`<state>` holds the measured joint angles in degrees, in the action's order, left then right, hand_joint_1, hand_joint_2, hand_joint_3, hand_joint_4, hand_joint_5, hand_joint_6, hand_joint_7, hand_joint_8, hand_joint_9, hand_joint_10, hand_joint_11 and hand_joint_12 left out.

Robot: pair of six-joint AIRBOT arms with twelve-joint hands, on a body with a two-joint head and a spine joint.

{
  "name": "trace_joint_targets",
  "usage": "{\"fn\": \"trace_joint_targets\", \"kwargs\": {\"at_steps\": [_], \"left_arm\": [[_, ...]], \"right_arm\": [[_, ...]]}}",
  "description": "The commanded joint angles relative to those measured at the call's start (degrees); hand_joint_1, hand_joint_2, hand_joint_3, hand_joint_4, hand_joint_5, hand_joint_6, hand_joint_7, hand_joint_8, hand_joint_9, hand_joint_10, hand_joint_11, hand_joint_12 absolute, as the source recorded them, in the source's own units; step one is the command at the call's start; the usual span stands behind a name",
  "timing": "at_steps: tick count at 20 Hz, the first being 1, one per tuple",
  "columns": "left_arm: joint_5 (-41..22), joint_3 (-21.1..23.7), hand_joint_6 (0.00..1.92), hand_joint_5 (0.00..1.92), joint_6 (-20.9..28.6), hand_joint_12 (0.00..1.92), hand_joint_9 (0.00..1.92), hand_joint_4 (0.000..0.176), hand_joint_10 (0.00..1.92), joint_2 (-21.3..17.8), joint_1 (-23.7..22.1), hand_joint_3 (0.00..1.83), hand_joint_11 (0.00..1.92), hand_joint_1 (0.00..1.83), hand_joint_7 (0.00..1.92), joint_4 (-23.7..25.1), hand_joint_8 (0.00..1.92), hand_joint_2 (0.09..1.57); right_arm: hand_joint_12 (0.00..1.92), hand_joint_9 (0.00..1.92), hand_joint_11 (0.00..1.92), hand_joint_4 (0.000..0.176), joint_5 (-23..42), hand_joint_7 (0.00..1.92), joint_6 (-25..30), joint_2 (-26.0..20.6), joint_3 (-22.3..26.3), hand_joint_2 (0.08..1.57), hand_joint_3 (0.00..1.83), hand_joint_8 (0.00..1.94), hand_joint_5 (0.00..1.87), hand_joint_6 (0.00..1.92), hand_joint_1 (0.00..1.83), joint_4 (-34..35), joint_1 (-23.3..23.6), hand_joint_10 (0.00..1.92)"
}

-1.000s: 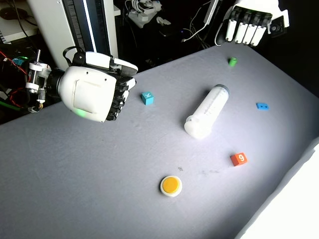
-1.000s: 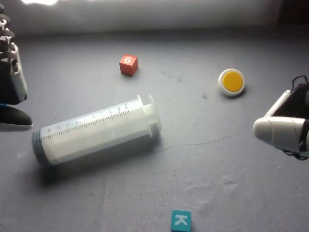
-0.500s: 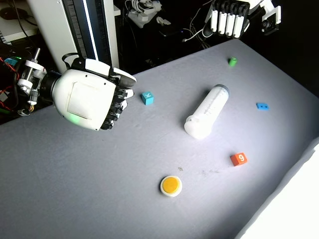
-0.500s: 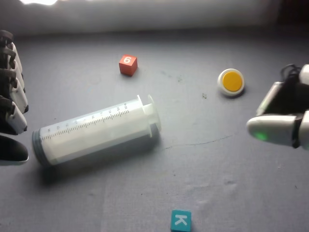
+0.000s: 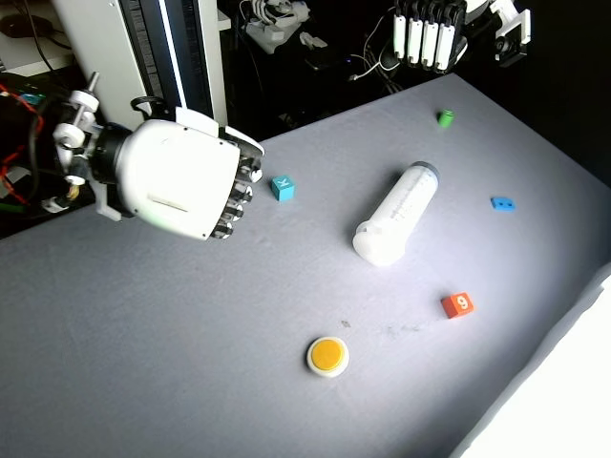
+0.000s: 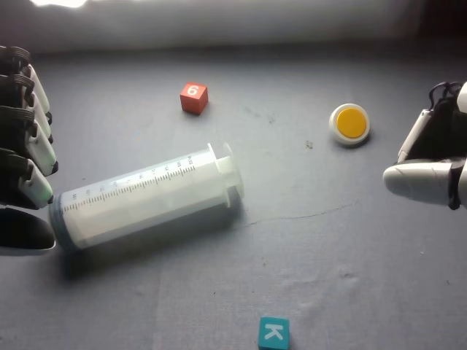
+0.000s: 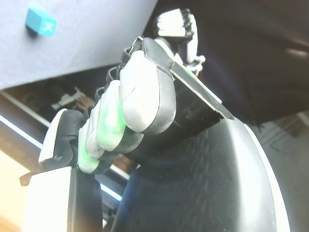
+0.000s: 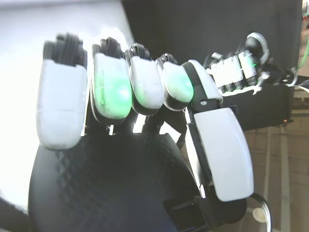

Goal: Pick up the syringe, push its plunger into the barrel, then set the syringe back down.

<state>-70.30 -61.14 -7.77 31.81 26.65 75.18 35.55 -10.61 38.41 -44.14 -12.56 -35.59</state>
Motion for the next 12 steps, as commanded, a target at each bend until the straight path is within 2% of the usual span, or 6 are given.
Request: {"fn": "trace_joint_targets", "kwargs": {"at_steps": [1,3,4,5,8,12], "left_arm": [[-2.5,0.46,1.92,1.55,-0.49,1.92,1.65,0.153,1.92,0.12,-0.48,0.01,1.62,1.1,1.61,-5.26,1.92,1.4],[-2.5,0.82,1.92,1.58,-0.4,1.92,1.63,0.107,1.92,0.12,-0.67,0.01,1.58,1.05,1.61,-4.76,1.92,1.41],[-2.51,0.9,1.92,1.56,-0.4,1.92,1.64,0.162,1.92,0.13,-0.76,0.0,1.61,1.12,1.61,-4.47,1.92,1.4],[-2.59,1.0,1.92,1.56,-0.4,1.92,1.66,0.173,1.92,0.15,-0.91,0.0,1.64,1.15,1.62,-4.35,1.92,1.4],[-2.67,1.26,1.92,1.56,-0.4,1.92,1.66,0.176,1.92,0.3,-1.04,0.0,1.65,1.13,1.62,-4.19,1.92,1.4],[-2.81,1.31,1.92,1.58,-0.41,1.92,1.67,0.17,1.92,0.77,-1.34,0.0,1.65,1.2,1.63,-3.98,1.92,1.38]], "right_arm": [[1.92,1.56,1.74,0.176,4.89,1.46,-0.65,-0.25,0.06,1.41,0.0,1.94,1.28,1.92,0.99,0.89,0.84,1.92],[1.92,1.55,1.73,0.176,4.05,1.45,-2.09,-0.41,0.07,1.4,0.0,1.94,1.29,1.92,0.99,0.65,1.08,1.92],[1.92,1.55,1.74,0.176,3.55,1.45,-2.6,-0.5,0.07,1.39,0.0,1.94,1.3,1.92,1.02,0.36,1.25,1.92],[1.92,1.54,1.73,0.176,3.85,1.44,-2.75,-0.65,-0.18,1.39,0.0,1.94,1.3,1.92,1.01,0.22,1.31,1.92],[1.92,1.53,1.71,0.176,8.1,1.44,3.5,0.58,-2.07,1.39,0.0,1.94,1.31,1.92,0.97,1.88,0.28,1.92],[1.92,1.52,1.7,0.176,5.74,1.43,-5.16,2.24,-2.93,1.39,0.0,1.94,1.29,1.92,0.97,-4.45,3.91,1.92]]}}
